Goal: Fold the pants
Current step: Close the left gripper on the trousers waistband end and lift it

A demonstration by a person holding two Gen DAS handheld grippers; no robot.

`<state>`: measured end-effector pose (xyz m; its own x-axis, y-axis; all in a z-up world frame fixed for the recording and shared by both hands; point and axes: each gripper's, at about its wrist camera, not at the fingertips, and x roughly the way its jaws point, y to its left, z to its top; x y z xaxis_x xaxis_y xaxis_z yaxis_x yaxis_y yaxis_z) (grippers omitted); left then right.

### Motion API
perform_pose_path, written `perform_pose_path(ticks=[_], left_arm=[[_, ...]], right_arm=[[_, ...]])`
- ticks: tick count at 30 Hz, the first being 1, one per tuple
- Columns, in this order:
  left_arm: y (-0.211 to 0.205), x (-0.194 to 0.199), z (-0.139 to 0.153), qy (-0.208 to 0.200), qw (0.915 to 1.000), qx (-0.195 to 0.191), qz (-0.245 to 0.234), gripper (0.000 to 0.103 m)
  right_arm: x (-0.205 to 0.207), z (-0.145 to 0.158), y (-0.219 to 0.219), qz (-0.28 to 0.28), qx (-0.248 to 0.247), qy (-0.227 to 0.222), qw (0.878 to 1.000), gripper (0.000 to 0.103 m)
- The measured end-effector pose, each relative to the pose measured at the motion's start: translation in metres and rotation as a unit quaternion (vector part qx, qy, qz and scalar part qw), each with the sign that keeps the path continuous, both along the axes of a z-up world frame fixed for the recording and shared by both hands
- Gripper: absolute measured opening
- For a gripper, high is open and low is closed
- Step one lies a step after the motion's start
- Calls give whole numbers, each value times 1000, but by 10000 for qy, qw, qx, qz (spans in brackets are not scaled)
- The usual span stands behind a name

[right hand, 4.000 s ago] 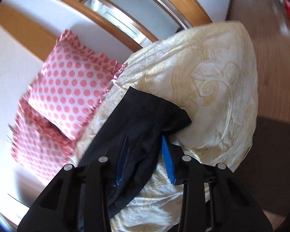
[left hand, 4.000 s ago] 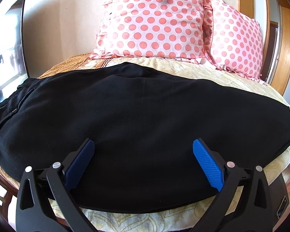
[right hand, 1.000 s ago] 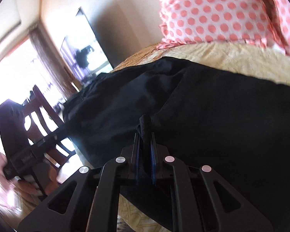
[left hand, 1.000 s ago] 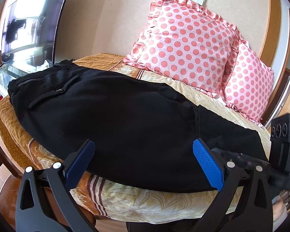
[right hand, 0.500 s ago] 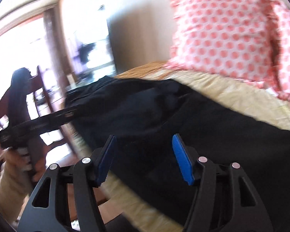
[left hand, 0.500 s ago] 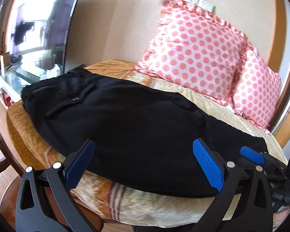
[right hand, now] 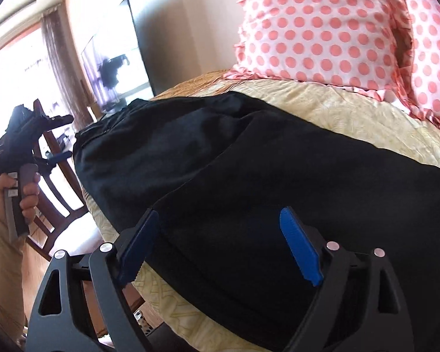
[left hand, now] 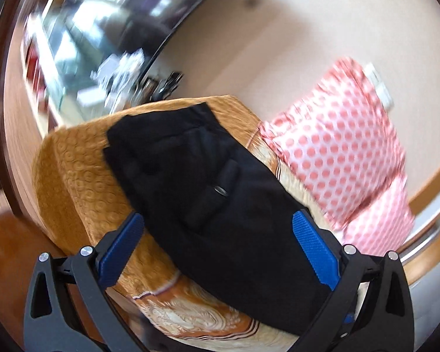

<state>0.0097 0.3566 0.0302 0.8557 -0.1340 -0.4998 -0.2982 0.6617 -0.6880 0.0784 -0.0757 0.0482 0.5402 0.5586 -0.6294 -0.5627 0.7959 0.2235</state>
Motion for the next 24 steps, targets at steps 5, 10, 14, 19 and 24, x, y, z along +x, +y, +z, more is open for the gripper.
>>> perform_pose_path(ticks=[5,10,14,19,24], left_arm=[[26,10,-11,204,9987,-442,158,101],[36,22,-14,238,9972,-699,101,101],[35,27,-13,366,9967,-720,78,101],[22,25,-17,279,9933,-1098,-218,101],[14,25,-22,120,9884,-1482,-314,101]], right_arm=[[3,0,0,11,30,13,10000,87],[4,2,-3,-7,89,16,10000,87],[8,2,-6,-65,124,11,9999,89],[12,-3,-8,-91,157,94,9998,90],[12,-5,-5,-55,123,92,9999,90]])
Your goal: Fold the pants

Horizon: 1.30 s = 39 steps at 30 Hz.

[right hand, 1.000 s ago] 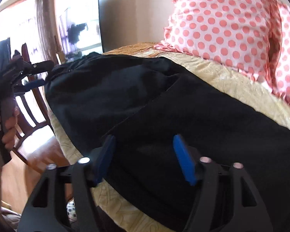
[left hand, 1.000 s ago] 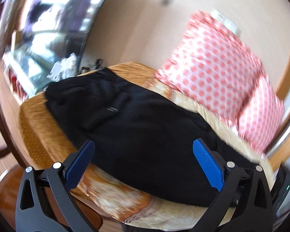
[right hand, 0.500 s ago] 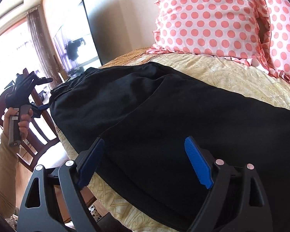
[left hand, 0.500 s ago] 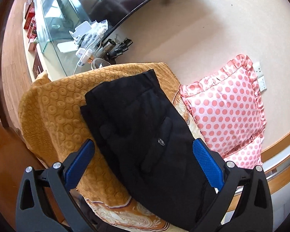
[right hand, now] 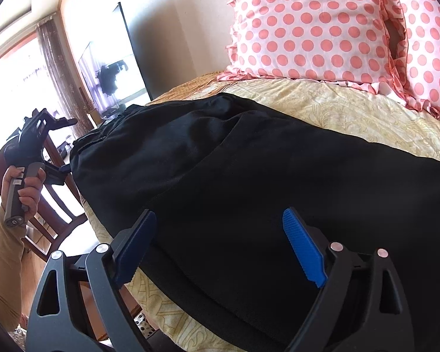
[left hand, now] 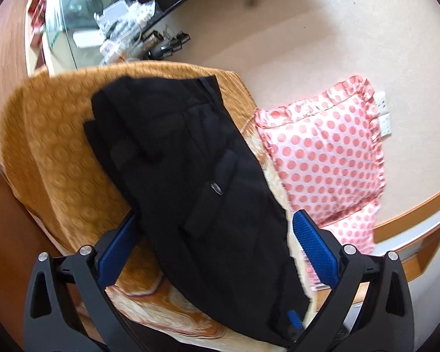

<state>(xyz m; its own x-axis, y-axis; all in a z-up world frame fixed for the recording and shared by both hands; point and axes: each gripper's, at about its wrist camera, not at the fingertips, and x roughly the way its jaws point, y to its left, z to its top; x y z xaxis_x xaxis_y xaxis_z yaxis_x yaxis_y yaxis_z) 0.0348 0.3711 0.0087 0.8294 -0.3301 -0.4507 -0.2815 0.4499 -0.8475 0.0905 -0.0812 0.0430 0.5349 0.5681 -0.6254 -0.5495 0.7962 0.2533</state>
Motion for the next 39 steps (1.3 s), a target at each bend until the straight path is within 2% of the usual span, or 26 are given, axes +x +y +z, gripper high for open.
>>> perform_pose_path(ticks=[3,6,9,11,13,15,17,20,22,25,28,31,33,36,39], left_arm=[[4,1,-1,-23,9998,-118,146,99],[10,1,2,157,9984,110,541,92],[13,4,1,190,9979,146,607,87],[11,8,4,440,9958,397,692,75],[7,13,5,694,9927,689,711,44],[4,17,6,851,9892,927,754,26],[2,19,11,812,9871,1150,757,17],[-7,20,26,677,9835,1526,694,14],[-22,25,46,450,9792,1902,544,12],[-56,36,86,38,9673,2525,220,12],[-94,50,122,-365,9587,2815,-191,11],[-151,69,159,-864,9442,3061,-860,11],[-189,77,175,-1154,9320,3184,-1291,11],[-256,88,196,-1620,9081,3274,-2046,11],[-324,89,199,-1991,8831,3221,-2771,11]], right_arm=[[1,0,0,1,-7,1,10000,90],[0,1,-1,-15,-3,-7,10000,90],[0,1,-5,-47,-4,-22,10000,91],[1,1,-8,-79,10,-10,10000,91],[0,1,-11,-99,34,-8,9999,91],[-1,2,-14,-122,51,-31,9999,91],[-2,4,-18,-147,77,-61,9998,91],[-5,7,-30,-240,141,-93,9996,91],[-7,10,-41,-347,228,-116,9991,91],[-11,16,-61,-565,360,-172,9976,91],[-18,21,-85,-842,445,-263,9951,91],[-26,25,-113,-1189,502,-324,9911,91],[-32,27,-131,-1436,523,-359,9876,91],[-42,29,-161,-1899,538,-415,9795,91],[-55,27,-191,-2374,589,-406,9688,91]])
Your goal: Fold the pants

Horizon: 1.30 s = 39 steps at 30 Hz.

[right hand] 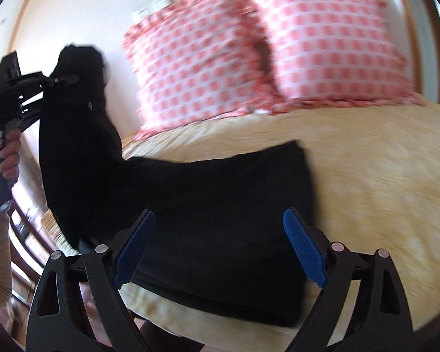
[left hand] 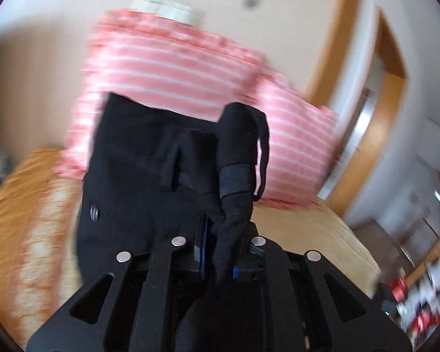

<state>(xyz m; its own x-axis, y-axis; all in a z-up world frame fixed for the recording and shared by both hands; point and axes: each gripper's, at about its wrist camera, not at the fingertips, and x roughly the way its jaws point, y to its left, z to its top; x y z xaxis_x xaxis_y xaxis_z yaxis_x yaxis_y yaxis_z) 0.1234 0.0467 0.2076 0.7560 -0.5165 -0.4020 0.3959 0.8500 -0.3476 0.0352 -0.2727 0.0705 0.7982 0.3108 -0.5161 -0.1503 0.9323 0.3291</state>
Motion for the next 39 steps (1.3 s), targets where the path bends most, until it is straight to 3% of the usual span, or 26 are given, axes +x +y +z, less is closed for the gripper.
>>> perform_pose_path(ticks=[3,7,9,11,14,16,18,21,23,29,30,32,33,34,36,37,39], left_arm=[[-66,-11,-29,116,9970,162,-747,11],[-137,-24,-110,1093,9763,600,-1767,11],[-146,-27,-131,1287,9713,647,-1892,11],[-144,-26,-126,1188,9739,606,-1835,10],[-138,-31,-96,754,9813,426,-1718,10],[-141,-43,-84,427,9830,512,-1712,10],[-148,-49,-87,397,9805,622,-1819,10],[-163,-56,-119,692,9733,909,-1992,11],[-165,-59,-132,848,9710,880,-2055,11],[-167,-71,-152,649,9700,1091,-2074,19],[-163,-74,-149,623,9699,1056,-2103,26],[-144,-76,-138,660,9704,743,-2203,66],[-128,-78,-130,612,9743,489,-2112,98],[-107,-80,-122,482,9809,216,-1871,101],[-79,-77,-111,329,9879,78,-1513,101],[-63,-74,-107,222,9937,204,-1079,101],[-47,-65,-107,133,9975,585,-367,101]], right_arm=[[-10,-7,-20,-362,-8,77,9993,92],[-18,-18,-48,-806,-60,311,9962,92],[-19,-22,-59,-961,-57,400,9945,92],[-22,-24,-67,-1067,-38,424,9934,92],[-21,-22,-73,-1186,-50,375,9922,92],[-21,-22,-75,-1224,-54,350,9918,92],[-20,-22,-74,-1239,-97,367,9916,93],[-18,-24,-71,-1237,-184,414,9913,92],[-19,-22,-69,-1252,-265,397,9910,93],[-24,1,-66,-1428,-563,-18,9881,92],[-26,8,-65,-1434,-604,-152,9877,92],[-30,26,-59,-1374,-745,-521,9863,92],[-31,34,-55,-1291,-780,-695,9861,92],[-32,46,-46,-1102,-807,-943,9861,92],[-30,58,-32,-783,-812,-1201,9863,92],[-27,62,-21,-507,-764,-1303,9872,92],[-15,62,0,-9,-649,-1303,9893,92]])
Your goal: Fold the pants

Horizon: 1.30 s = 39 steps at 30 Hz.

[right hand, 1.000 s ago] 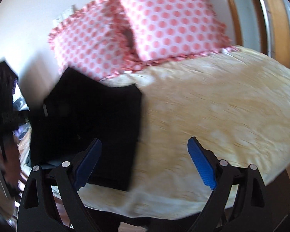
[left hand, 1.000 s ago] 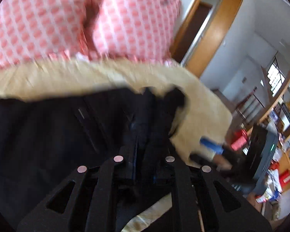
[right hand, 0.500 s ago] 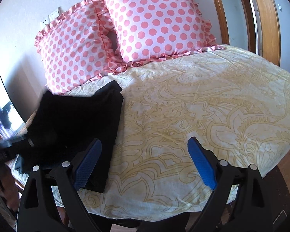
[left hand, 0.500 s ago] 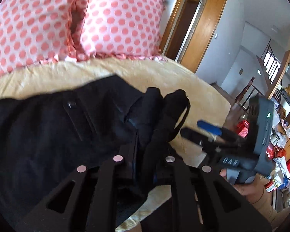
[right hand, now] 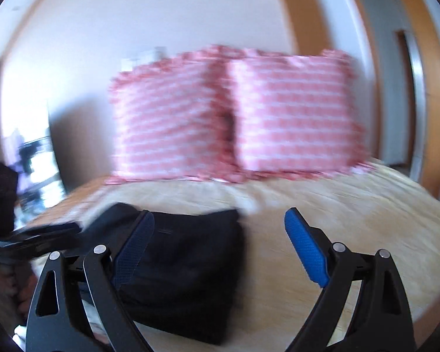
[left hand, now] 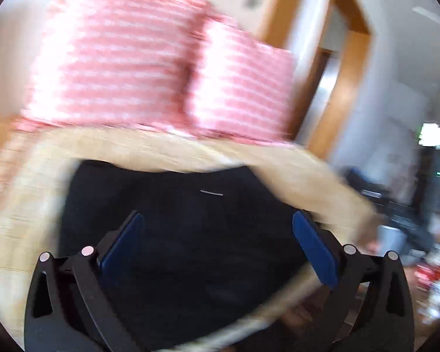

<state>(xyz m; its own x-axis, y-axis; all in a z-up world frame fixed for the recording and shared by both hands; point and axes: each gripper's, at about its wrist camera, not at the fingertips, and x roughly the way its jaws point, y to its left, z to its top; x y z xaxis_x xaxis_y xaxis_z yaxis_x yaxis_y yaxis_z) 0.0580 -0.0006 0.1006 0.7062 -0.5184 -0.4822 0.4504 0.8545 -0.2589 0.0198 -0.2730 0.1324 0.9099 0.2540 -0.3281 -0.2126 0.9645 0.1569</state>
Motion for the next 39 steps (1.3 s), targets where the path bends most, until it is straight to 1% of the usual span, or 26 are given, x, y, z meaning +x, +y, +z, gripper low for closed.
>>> perform_pose_path(ticks=[1,2,5,6,8,11,12,13,14,15,16,18,20,21,23,25,26,27,28,29,30,32,33,35,37,39], left_arm=[[5,7,-4,27,9992,266,309,101],[6,12,-8,69,9980,423,468,101],[6,20,-18,126,9941,768,749,101],[5,20,-20,142,9931,844,795,101],[1,21,-26,207,9912,1018,824,101],[-3,18,-38,352,9902,1145,722,101],[-6,20,-46,529,9882,1264,688,101],[-7,19,-53,680,9865,1328,676,101],[-7,21,-63,872,9846,1369,654,101],[-7,21,-69,881,9844,1383,634,101],[-10,13,-71,648,9847,1488,635,101],[-10,7,-72,569,9841,1549,651,101],[-6,7,-67,646,9863,1367,658,101],[-1,6,-61,621,9896,1141,620,101],[3,3,-54,486,9922,974,608,101],[2,3,-57,506,9906,1094,641,101],[1,4,-63,610,9893,1162,634,101],[-1,7,-70,759,9878,1224,596,101],[-6,1,-74,508,9868,1414,600,101],[-9,-2,-76,400,9851,1563,603,101],[-10,-5,-77,342,9843,1614,632,101],[-7,-3,-75,418,9859,1494,624,101],[-4,-1,-72,507,9868,1413,607,101],[-1,0,-66,513,9877,1342,618,101],[-1,2,-59,325,9869,1412,713,101],[-2,5,-56,268,9839,1563,824,101]], right_arm=[[12,-5,14,250,-17,164,9996,92],[18,-9,21,349,-51,258,9990,92],[39,-28,41,507,-190,658,9964,92],[45,-35,45,510,-189,831,9951,92],[47,-42,50,451,-213,1014,9936,92],[46,-53,55,246,-556,1254,9902,92],[46,-61,57,171,-696,1418,9873,92],[47,-74,59,102,-843,1707,9817,92],[47,-84,59,86,-916,1889,9777,93],[41,-91,60,73,-1008,1832,9779,93],[36,-92,62,45,-1064,1744,9789,93],[31,-92,63,12,-1105,1754,9783,93],[31,-82,59,-6,-985,1732,9799,93],[28,-77,57,-16,-866,1621,9830,93],[25,-68,54,58,-691,1427,9873,93],[28,-76,58,48,-887,1607,9830,96],[31,-85,61,53,-1029,1782,9786,96],[30,-92,63,82,-1113,1805,9772,96],[25,-91,62,87,-1095,1683,9796,96],[26,-89,62,133,-1105,1755,9782,96],[28,-87,61,194,-1085,1837,9768,96],[33,-77,51,313,-805,1922,9776,96],[35,-70,44,338,-603,1886,9796,96],[48,-53,20,313,-84,1855,9821,96],[64,-45,1,250,260,1937,9804,96],[84,-45,-14,270,531,2159,9746,96]])
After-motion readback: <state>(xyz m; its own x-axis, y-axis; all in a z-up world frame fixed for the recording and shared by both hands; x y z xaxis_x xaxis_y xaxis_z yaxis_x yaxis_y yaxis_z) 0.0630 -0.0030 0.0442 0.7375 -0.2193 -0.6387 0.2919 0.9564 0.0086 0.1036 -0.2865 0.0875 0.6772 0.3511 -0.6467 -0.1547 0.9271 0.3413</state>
